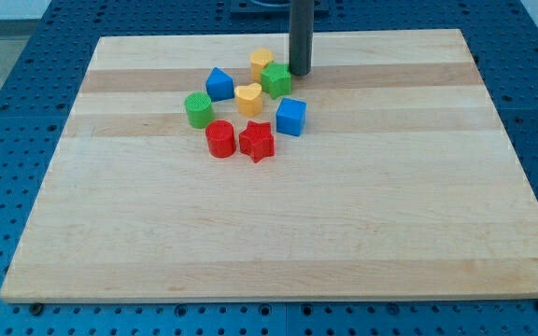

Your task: Adjust the yellow hexagon green star and blue cube to form a circle

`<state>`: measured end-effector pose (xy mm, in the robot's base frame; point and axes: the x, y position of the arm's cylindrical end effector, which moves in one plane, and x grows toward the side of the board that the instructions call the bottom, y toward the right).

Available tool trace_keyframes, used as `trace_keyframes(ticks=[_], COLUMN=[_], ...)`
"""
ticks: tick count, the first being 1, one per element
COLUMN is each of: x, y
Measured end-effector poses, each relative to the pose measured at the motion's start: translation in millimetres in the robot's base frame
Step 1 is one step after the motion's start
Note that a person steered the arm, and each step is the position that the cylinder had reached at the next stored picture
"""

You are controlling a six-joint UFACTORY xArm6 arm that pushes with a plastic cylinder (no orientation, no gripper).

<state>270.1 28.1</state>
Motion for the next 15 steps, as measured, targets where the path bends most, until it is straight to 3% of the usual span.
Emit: trace_keyframes(ticks=[1, 8, 13, 15], x=[-17.9, -33.4, -30.8, -18.4], y=[-9.7, -137.8, -8.7, -8.8])
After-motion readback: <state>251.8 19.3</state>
